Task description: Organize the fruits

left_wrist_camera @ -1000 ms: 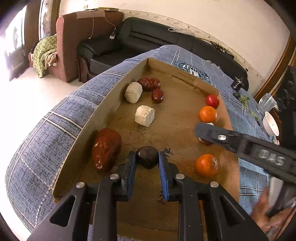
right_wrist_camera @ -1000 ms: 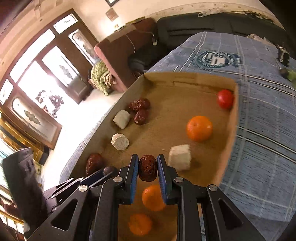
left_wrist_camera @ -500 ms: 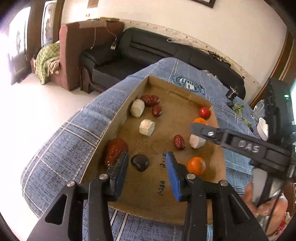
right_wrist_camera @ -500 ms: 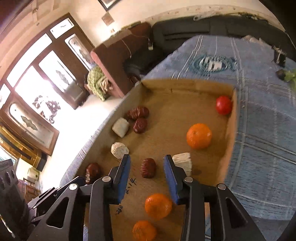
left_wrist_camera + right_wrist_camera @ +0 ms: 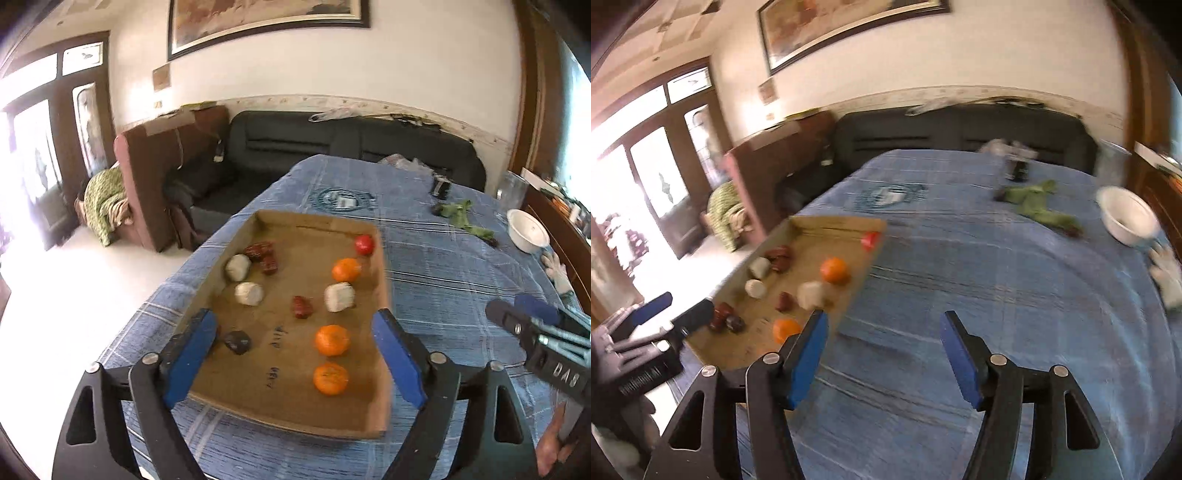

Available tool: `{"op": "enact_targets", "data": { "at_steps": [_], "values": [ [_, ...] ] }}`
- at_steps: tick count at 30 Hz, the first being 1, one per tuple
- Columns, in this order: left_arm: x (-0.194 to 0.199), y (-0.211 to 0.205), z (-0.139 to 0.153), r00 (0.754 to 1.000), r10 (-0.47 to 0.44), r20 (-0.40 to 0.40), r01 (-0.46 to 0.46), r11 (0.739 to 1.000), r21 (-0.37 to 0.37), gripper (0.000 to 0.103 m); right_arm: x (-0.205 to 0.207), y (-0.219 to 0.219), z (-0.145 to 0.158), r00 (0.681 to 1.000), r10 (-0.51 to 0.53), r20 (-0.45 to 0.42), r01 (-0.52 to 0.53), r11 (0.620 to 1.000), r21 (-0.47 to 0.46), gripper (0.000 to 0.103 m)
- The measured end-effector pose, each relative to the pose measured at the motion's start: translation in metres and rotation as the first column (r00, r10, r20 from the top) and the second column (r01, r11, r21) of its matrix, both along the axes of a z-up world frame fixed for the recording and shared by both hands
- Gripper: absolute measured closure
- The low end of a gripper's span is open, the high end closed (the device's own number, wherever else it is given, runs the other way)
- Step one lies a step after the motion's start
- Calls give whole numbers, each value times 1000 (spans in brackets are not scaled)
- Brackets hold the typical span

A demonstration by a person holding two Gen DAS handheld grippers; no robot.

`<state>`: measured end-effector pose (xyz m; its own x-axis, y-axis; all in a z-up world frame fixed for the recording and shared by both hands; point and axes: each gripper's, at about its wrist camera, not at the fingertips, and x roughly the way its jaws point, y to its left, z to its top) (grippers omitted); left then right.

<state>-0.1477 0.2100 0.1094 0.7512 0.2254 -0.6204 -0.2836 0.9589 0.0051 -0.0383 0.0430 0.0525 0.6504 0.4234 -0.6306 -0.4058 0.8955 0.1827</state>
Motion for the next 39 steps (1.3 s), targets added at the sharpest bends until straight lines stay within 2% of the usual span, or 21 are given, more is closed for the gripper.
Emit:
{"op": "enact_targets", "data": {
  "at_steps": [6,14,17,26,29,32,34,36,38,39],
  "values": [
    [8,-43,-4,999,-30,-38,32,997,65,14,-14,-45,-13,996,-91,-20,92,995,36,33],
    [27,-66,-4,997,-36,-67,41,996,74,14,-22,-53,-23,996,-85,-6,85,996,15,28],
    [31,-66,0,999,-26,-34,27,998,48,14,-20,-55,-24,996,-87,7,86,996,16,27],
    [32,-70,-6,999,-24,21,23,999,48,14,-14,-54,-31,995,-104,9,104,994,16,25],
    [29,-65,-5,999,19,47,-21,998,53,14,-15,-49,-32,995,-97,18,97,995,-6,25],
    [16,-63,7,987,104,126,-119,985,121,11,-17,-43,-29,995,-94,37,95,995,-25,25],
    [6,-65,18,967,155,203,-193,964,182,0,-20,-41,-27,994,-93,54,94,995,-27,25],
    [-1,-67,23,951,172,257,-227,953,201,0,-24,-39,-24,992,-90,84,94,995,-36,21],
    [1,-64,23,957,159,243,-205,963,177,0,-28,-34,-22,991,-81,106,87,995,-49,19],
    [7,-61,20,967,146,207,-180,971,156,0,-27,-32,-21,991,-75,108,81,995,-52,19]
  ]
}}
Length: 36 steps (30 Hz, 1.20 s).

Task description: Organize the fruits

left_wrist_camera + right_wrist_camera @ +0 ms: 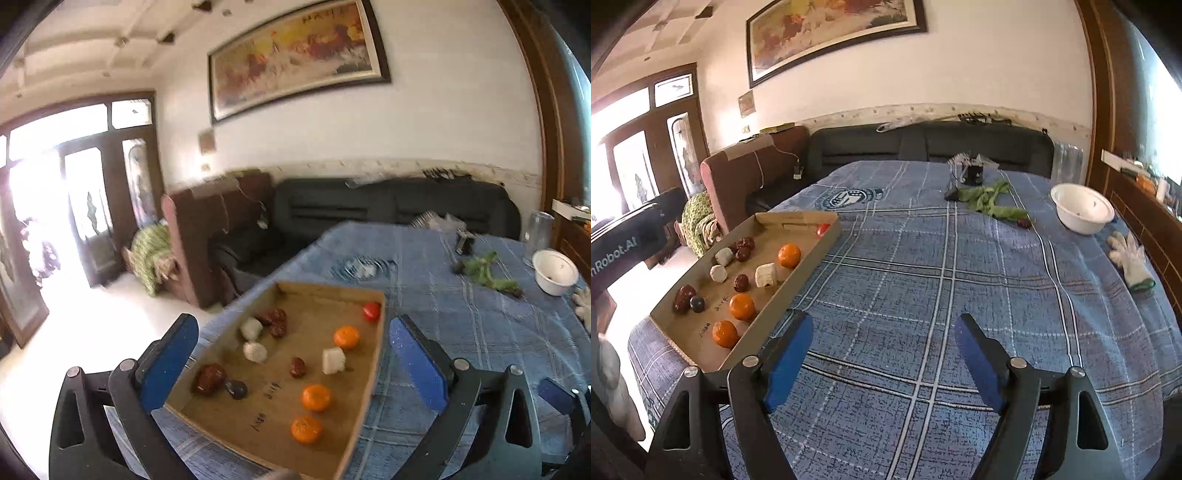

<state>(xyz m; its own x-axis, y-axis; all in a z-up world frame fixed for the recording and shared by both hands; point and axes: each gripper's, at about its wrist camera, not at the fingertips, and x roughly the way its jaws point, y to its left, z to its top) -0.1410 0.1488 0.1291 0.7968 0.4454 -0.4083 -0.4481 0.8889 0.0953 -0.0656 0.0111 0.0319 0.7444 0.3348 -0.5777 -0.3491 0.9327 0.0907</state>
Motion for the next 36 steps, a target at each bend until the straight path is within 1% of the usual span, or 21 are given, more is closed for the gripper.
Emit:
{"op": "enact_targets", "data": {
  "at_steps": [3,4,10,15,18,24,36],
  "values": [
    [12,8,-12,997,-14,-80,10,998,-60,0,2,6,0,1000,17,-5,-17,1000,-8,18],
    [13,10,-16,996,-14,-92,8,998,-69,0,3,8,0,1000,22,-7,-22,1000,-13,18],
    [20,20,-31,992,-25,-120,10,993,-119,0,11,17,-4,999,34,-27,-36,998,-42,16],
    [29,26,-45,985,-35,-167,9,988,-153,0,13,24,-9,998,40,-49,-43,997,-57,16],
    [32,29,-51,982,-41,-183,7,984,-179,0,13,28,-13,997,46,-59,-50,996,-74,16],
    [35,36,-60,976,-41,-212,-3,978,-206,0,14,35,-15,996,51,-69,-57,995,-87,15],
    [35,42,-64,973,-52,-225,-2,972,-235,0,14,47,-16,995,68,-71,-76,991,-114,14]
  ]
}}
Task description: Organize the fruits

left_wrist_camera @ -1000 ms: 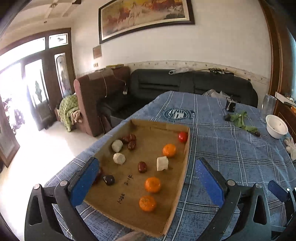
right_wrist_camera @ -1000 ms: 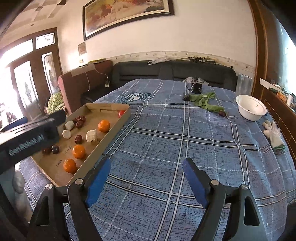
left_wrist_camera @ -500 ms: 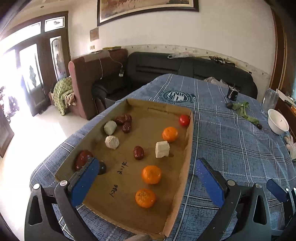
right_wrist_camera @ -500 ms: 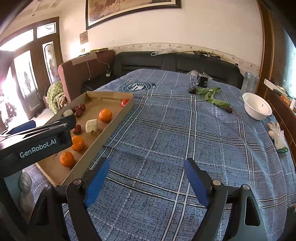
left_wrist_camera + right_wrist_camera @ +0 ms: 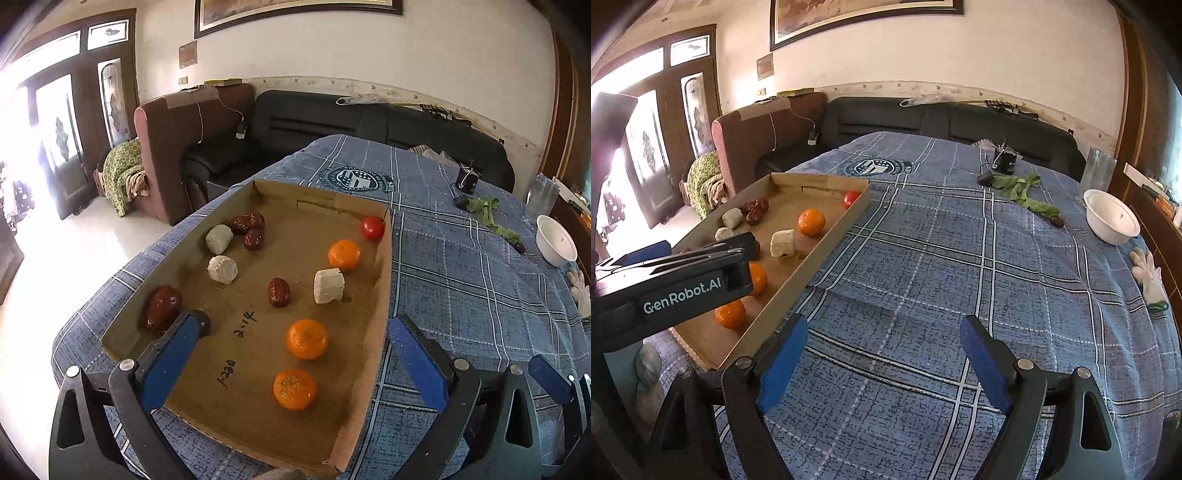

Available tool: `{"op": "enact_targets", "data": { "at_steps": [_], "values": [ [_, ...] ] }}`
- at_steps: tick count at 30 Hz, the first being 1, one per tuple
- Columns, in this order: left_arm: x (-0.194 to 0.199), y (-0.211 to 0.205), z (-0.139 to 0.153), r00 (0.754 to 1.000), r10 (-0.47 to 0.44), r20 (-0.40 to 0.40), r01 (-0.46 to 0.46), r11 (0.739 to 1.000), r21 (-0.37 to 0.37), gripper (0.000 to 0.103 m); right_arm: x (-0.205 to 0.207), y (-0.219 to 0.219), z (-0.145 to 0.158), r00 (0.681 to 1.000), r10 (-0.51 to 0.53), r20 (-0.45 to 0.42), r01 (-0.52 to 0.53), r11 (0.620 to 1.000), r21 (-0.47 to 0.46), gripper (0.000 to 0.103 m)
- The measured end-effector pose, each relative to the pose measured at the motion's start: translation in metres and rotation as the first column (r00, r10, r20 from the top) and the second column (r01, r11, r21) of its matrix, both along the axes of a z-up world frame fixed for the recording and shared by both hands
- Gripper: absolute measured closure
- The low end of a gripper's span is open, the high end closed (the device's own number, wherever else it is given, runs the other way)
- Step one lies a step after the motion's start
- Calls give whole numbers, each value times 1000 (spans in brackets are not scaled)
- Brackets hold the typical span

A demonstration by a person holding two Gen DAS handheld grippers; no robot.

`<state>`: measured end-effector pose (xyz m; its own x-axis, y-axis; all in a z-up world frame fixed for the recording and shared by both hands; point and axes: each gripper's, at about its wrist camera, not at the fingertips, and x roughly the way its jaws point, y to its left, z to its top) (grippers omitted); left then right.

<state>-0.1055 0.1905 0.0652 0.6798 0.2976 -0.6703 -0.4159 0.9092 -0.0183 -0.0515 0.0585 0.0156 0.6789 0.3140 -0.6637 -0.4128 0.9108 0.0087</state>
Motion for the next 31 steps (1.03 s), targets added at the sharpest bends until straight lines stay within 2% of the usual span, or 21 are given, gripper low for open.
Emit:
{"op": "enact_targets", "data": {
  "at_steps": [11,23,31],
  "values": [
    [-1,4,0,1000,-14,2,14,999,-29,0,0,3,-1,1000,-10,-8,10,1000,-16,12],
    [-1,7,-2,1000,-16,-8,16,999,-49,0,-10,15,1,999,29,18,-29,999,-43,12],
    [-7,3,6,1000,-20,-13,19,998,-52,0,-12,5,5,999,30,19,-30,1000,-7,11]
  ]
}}
